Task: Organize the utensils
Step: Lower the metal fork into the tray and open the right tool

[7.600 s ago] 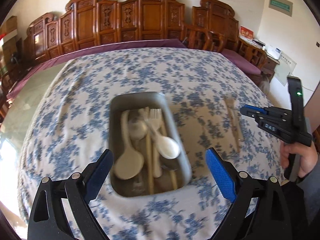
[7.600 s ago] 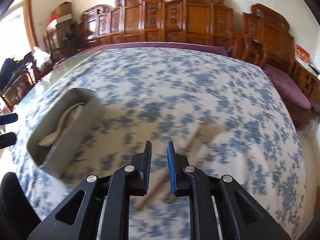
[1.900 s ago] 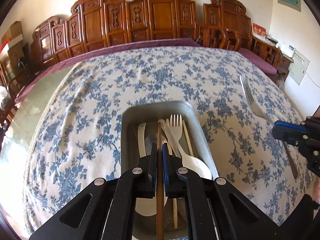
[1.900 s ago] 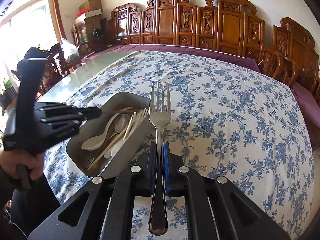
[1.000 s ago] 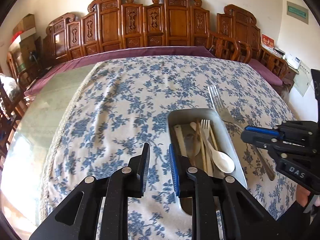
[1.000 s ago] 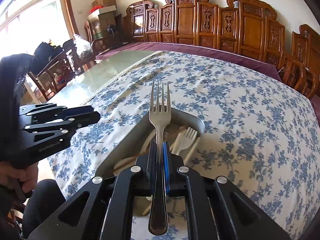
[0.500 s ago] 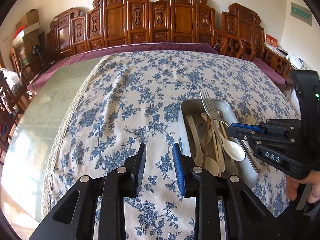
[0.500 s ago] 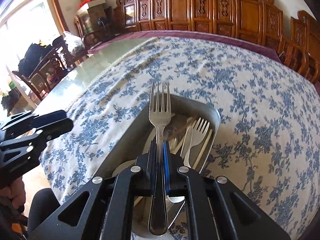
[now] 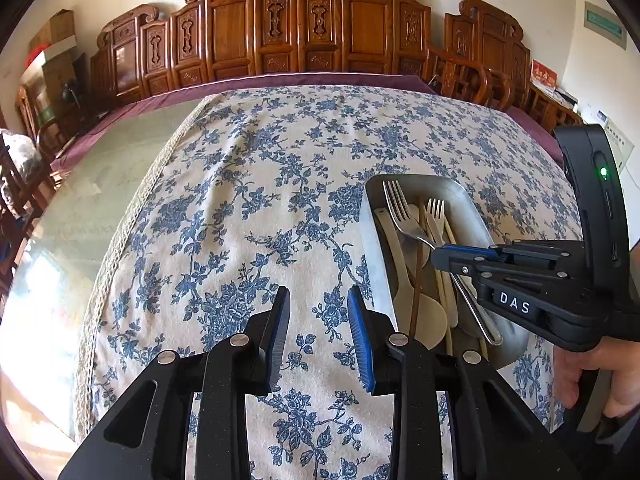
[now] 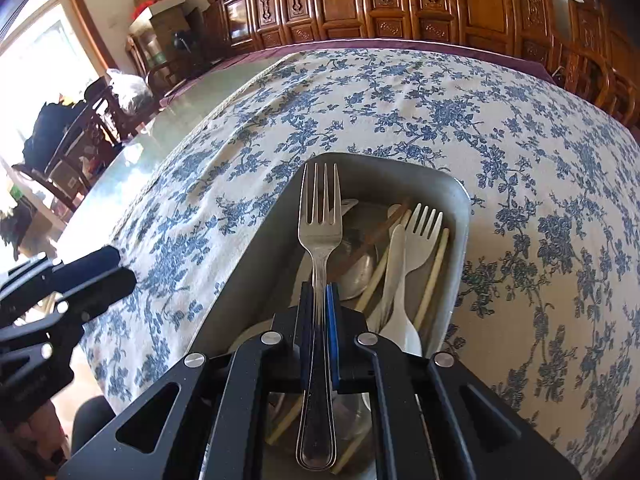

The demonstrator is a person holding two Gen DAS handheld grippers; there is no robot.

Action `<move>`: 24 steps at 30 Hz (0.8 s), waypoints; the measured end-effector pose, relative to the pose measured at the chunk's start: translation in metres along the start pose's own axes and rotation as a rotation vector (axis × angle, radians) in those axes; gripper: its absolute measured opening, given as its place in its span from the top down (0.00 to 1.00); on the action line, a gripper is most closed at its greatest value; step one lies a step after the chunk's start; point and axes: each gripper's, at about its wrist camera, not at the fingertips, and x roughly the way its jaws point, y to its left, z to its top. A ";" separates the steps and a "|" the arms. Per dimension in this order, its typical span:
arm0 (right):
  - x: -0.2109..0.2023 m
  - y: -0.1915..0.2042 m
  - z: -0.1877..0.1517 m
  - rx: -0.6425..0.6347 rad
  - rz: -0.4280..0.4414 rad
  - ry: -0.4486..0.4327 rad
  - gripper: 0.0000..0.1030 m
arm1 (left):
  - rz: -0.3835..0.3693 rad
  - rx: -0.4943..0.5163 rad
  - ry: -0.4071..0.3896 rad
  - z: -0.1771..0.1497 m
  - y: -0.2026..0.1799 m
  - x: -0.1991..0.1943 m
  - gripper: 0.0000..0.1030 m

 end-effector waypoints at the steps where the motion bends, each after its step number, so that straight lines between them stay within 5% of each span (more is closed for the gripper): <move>1: 0.000 0.001 0.001 0.006 0.000 -0.004 0.92 | -0.001 -0.001 0.001 0.000 0.000 0.000 0.73; 12: -0.017 -0.006 0.002 0.005 -0.004 -0.061 0.89 | -0.006 -0.005 0.000 -0.001 0.000 0.000 0.73; 24: -0.101 -0.023 -0.021 -0.031 -0.086 -0.206 0.89 | -0.019 0.003 -0.046 0.004 -0.026 -0.023 0.60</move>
